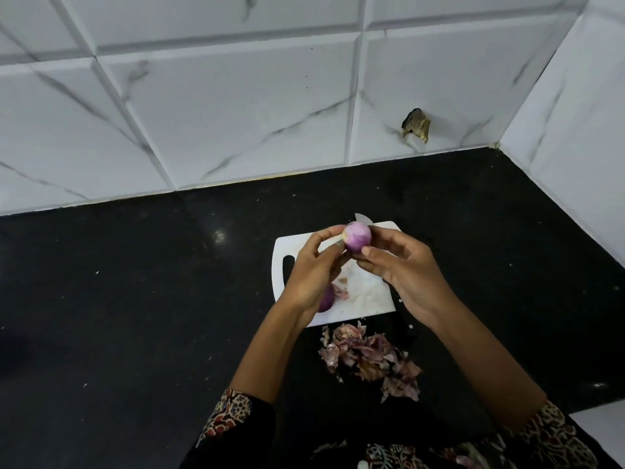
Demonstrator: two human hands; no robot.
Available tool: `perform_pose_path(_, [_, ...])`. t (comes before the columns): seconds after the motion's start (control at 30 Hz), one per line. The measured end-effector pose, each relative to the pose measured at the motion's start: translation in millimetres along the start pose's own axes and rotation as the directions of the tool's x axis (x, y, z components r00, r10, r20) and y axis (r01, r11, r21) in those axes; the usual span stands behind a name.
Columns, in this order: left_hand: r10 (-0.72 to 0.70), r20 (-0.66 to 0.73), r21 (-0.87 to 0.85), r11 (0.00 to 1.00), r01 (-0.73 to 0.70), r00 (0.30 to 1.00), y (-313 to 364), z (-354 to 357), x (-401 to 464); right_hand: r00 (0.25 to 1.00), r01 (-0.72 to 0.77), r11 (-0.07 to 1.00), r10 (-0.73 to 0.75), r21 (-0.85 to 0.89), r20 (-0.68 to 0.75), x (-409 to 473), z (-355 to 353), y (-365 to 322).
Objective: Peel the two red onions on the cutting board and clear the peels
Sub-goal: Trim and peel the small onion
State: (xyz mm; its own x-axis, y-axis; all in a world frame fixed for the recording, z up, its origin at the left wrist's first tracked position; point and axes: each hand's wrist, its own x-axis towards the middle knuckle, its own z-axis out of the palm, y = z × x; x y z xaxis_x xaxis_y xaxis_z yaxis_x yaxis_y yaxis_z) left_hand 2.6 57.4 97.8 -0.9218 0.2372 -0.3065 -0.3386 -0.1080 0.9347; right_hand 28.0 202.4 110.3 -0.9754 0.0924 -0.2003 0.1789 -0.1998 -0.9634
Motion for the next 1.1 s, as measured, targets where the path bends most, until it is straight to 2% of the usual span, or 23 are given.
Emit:
perform_pose_path(0.1, [0.099,-0.036,-0.015,0.995,-0.100,0.994,-0.5,-1.0,-0.1,0.995,-0.104,0.981,0.103,0.163,0.013,0.3,0.4,1.4])
perform_pose_path(0.27, [0.196,-0.039,0.019,0.981,-0.195,0.980,-2.1,-1.6,-1.1,0.981,-0.191,0.948,0.189,0.253,0.031,-0.8,2.7,3.3])
perform_pose_path(0.5, [0.249,-0.003,0.043,0.968,-0.249,0.968,-3.0,-7.3,-0.9,0.959,-0.271,0.868,0.281,0.416,0.039,-0.5,2.7,-1.9])
perform_pose_path(0.67, [0.216,0.038,0.101,0.971,-0.219,0.976,-2.5,-14.0,-2.5,0.968,-0.243,0.914,0.250,0.326,0.021,0.7,2.2,0.9])
perform_pose_path(0.83, [0.180,0.018,0.082,0.980,-0.181,0.984,-2.3,-17.9,-4.8,0.981,-0.191,0.971,0.191,0.142,0.009,-0.2,1.5,4.1])
perform_pose_path(0.9, [0.167,0.018,0.066,0.984,-0.168,0.986,0.1,-18.4,-7.2,0.989,-0.149,0.985,0.147,0.090,0.031,0.1,0.9,6.2])
perform_pose_path(1.1, [0.158,0.054,0.159,0.974,-0.164,0.986,7.8,-24.7,-9.1,0.994,-0.028,0.999,0.025,0.036,0.104,0.0,0.1,11.8])
